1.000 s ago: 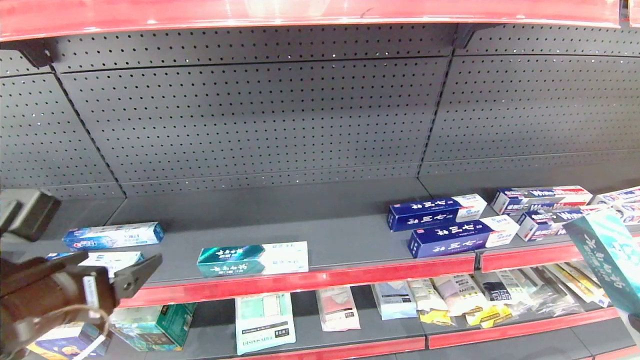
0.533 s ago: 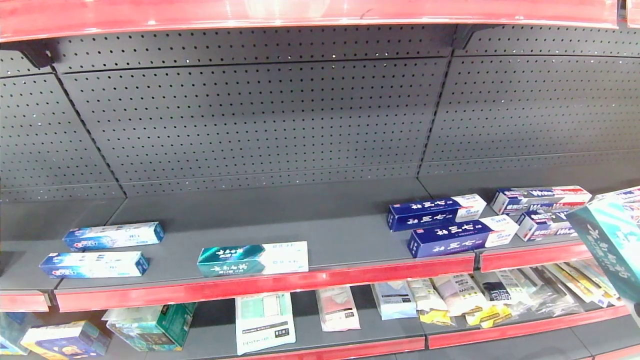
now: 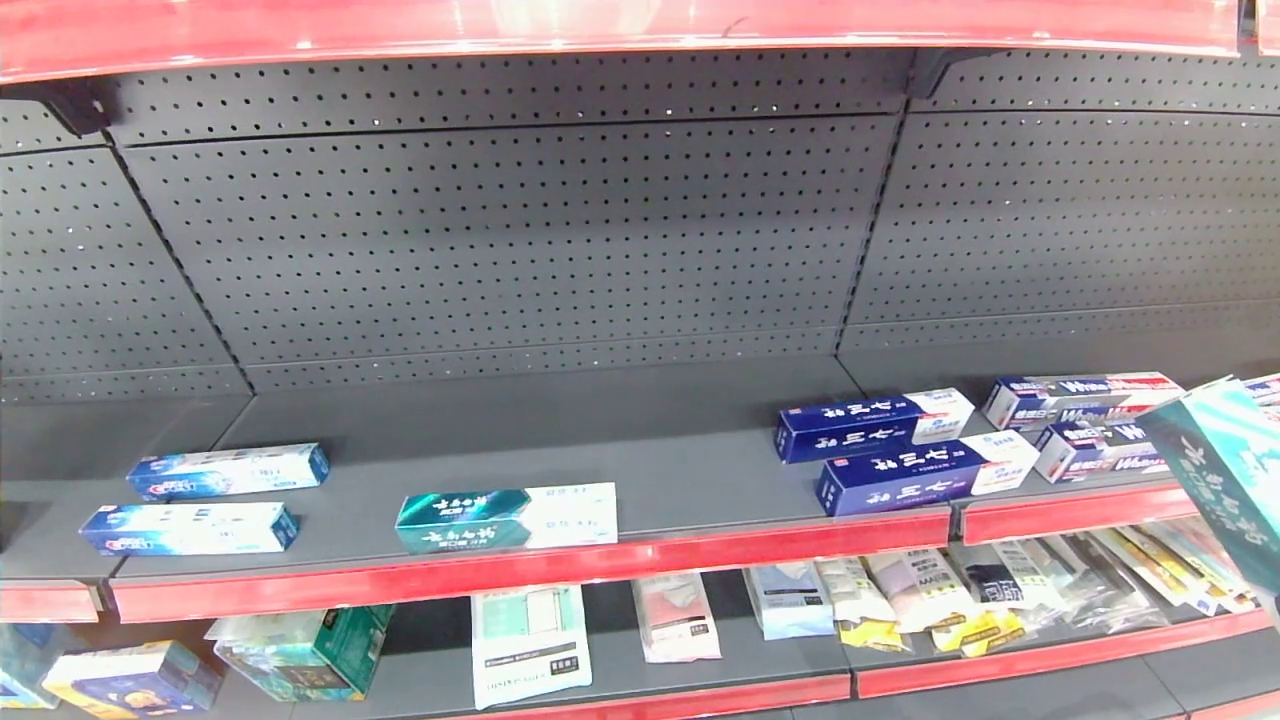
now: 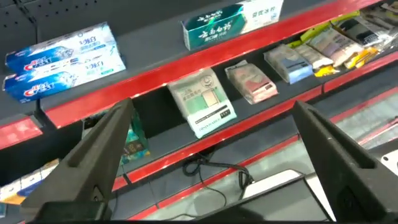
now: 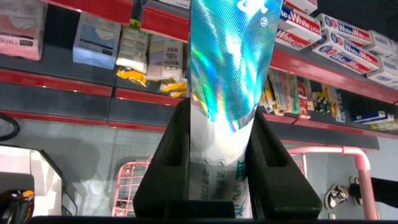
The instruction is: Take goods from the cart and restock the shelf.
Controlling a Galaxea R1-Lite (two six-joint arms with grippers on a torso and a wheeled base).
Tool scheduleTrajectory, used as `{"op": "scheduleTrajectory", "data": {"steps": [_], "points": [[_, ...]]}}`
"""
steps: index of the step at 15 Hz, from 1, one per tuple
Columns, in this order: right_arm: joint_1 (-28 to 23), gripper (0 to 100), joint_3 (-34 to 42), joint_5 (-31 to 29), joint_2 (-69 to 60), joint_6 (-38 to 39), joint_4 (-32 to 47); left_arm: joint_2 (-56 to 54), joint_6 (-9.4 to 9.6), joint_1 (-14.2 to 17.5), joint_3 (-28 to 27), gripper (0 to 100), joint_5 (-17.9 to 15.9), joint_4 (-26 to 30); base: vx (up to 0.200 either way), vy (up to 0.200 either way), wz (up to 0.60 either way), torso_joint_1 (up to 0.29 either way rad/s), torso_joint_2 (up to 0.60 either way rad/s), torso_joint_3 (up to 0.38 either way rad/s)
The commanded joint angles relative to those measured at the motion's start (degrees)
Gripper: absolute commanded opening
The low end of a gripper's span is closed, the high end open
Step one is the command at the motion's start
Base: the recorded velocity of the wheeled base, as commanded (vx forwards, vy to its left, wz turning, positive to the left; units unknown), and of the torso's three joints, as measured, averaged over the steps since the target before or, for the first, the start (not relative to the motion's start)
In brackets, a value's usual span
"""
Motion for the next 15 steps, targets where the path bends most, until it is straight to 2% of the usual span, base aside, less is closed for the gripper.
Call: {"op": "scheduleTrajectory", "data": {"steps": [1, 4, 6, 13, 15], "points": [[0.0, 0, 0.1, 0.0, 0.4, 0.0, 0.0, -0.7, 0.0, 0.0, 0.5, 100, 0.1, 0.1, 0.0, 0.0, 0.6, 0.002, 0.01, 0.007], [0.0, 0, 0.2, 0.0, 0.6, 0.0, 0.0, -0.8, 0.17, 0.0, 1.3, 100, 0.1, 0.0, 0.0, 0.0, 0.6, 0.009, 0.0, -0.004], [0.1, 0, 0.3, 0.0, 0.7, -0.1, 0.0, -1.3, 1.23, 0.0, 1.5, 100, 0.0, -0.1, 0.0, 0.0, 0.6, 0.005, 0.0, -0.002], [0.1, 0, -0.6, 0.0, 2.4, -0.9, -1.3, -2.2, 1.4, 0.0, 2.8, 100, 0.0, -0.1, 0.0, 0.0, 0.6, 0.004, 0.0, 0.002], [1.4, 0, -1.0, 0.0, 2.7, -1.6, -2.4, -4.0, 1.32, 0.0, 4.5, 100, 0.0, -0.5, 0.0, 0.0, 0.0, 0.0, 0.0, 0.0]]}}
